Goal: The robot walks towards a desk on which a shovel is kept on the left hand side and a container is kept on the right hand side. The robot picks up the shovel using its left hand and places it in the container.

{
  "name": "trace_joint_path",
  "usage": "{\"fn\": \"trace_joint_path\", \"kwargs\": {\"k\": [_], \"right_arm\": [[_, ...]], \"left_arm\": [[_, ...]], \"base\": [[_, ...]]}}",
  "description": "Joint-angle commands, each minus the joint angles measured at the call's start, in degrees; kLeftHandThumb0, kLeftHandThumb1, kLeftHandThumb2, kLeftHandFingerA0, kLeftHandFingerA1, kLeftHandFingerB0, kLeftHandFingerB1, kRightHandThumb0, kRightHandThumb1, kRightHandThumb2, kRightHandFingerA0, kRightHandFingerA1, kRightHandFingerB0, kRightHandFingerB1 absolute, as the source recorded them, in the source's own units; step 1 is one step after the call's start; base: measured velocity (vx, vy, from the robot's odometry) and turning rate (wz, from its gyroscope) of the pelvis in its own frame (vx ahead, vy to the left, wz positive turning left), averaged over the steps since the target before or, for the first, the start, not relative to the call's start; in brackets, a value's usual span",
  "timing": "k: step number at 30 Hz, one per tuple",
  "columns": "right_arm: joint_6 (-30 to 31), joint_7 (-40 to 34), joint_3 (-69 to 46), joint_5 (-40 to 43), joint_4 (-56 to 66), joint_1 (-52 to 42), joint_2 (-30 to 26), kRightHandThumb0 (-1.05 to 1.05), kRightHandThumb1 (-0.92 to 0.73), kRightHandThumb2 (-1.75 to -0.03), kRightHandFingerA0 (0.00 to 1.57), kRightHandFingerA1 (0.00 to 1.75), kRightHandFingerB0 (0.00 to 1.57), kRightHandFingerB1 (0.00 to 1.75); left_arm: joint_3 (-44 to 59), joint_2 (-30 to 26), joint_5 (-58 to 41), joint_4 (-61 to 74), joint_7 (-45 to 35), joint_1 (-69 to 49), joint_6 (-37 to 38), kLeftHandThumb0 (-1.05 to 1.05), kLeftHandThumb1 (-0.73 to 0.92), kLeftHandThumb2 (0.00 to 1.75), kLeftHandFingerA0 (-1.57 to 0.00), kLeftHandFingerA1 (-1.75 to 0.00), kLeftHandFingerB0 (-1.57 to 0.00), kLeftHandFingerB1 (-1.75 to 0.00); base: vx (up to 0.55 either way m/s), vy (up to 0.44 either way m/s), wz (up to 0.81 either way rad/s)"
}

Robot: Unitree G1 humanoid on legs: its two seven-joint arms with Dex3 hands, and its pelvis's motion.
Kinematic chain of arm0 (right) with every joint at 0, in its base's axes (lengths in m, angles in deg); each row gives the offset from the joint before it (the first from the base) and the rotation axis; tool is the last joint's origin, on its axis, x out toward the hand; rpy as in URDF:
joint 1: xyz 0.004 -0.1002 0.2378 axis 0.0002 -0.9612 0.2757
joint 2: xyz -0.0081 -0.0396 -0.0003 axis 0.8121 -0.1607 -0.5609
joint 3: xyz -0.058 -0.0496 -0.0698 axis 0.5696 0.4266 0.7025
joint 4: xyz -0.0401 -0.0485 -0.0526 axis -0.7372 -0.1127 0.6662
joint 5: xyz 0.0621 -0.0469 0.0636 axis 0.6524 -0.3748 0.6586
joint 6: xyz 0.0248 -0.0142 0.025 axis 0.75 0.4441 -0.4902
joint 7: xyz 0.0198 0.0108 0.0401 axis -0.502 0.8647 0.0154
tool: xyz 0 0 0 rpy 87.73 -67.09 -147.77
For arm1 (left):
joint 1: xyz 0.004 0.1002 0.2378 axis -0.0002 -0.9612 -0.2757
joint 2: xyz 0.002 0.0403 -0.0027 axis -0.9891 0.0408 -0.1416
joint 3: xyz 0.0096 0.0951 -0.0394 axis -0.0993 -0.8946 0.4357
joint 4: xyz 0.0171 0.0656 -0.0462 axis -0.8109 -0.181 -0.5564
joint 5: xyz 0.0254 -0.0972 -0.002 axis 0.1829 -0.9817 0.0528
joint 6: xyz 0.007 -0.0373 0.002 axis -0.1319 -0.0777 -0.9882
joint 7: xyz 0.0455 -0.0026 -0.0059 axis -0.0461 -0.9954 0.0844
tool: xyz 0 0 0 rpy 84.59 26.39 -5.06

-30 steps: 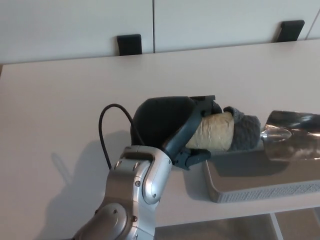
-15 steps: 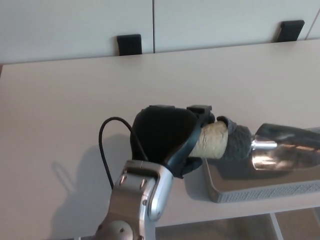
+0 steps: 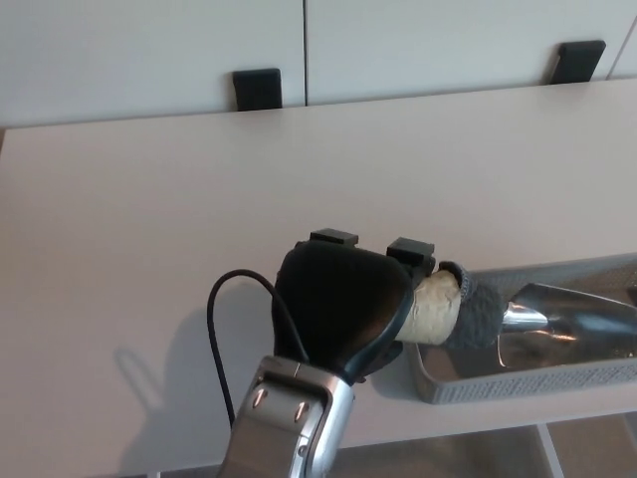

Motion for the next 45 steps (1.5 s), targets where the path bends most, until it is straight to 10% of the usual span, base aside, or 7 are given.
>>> {"fn": "trace_joint_path", "kwargs": {"k": [1,9,10,11,37,38,45], "right_arm": [[-0.08,0.23,-0.07,-0.37,-0.12,0.11,-1.29,-0.21,-0.59,-1.05,0.27,0.63,0.09,0.54],[-0.40,0.57,-0.22,0.00,-0.73,0.36,-1.21,-0.23,-0.59,-1.05,0.26,0.62,0.08,0.54],[-0.41,0.89,-0.44,0.43,-0.63,0.27,-1.14,-0.22,-0.77,-0.72,0.29,0.62,0.11,0.49],[-0.39,1.00,-0.51,0.56,-0.58,0.17,-1.12,-0.21,-0.59,-1.05,0.25,0.62,0.07,0.53],[0.25,1.01,-0.26,-0.08,0.77,-0.44,-1.59,-0.18,-0.59,-1.03,0.26,0.61,0.10,0.53],[0.15,0.97,-0.10,-0.39,0.82,-0.11,-1.80,-0.19,-0.59,-1.05,0.27,0.62,0.13,0.55],[-0.31,1.00,0.25,-0.77,0.63,0.56,-2.24,-0.19,-0.59,-1.05,0.27,0.62,0.13,0.55]], "left_arm": [[0.07,-0.43,3.65,-0.21,1.54,-0.02,3.51,-0.44,0.75,0.63,-0.98,-1.24,-0.81,-0.54],[0.70,1.18,2.78,0.02,1.84,-0.71,5.27,-0.44,0.78,0.63,-1.01,-1.21,-0.88,-0.66],[0.69,1.33,2.92,0.00,1.34,-0.65,5.39,-0.45,0.78,0.64,-1.00,-1.23,-0.89,-0.69],[0.62,1.47,3.11,-0.05,1.13,-0.67,5.47,-0.45,0.76,0.62,-1.01,-1.23,-0.89,-0.67],[-3.26,7.13,9.42,-4.74,-2.16,-0.05,4.90,-0.51,0.76,0.63,-1.08,-1.16,-0.76,-0.47],[-5.61,8.16,12.86,-6.20,-8.40,0.23,4.02,-1.05,0.63,1.03,0.00,-0.01,0.00,-0.04],[-9.41,9.79,17.71,-8.35,-17.91,0.13,2.61,-1.03,0.61,1.03,0.00,0.00,0.00,-0.05]], "base": [[0.00,0.000,0.00],[0.00,0.000,0.00],[0.00,0.000,0.00],[0.00,0.000,0.00],[0.00,0.000,0.00],[0.00,0.000,0.00],[0.00,0.000,0.00]]}}
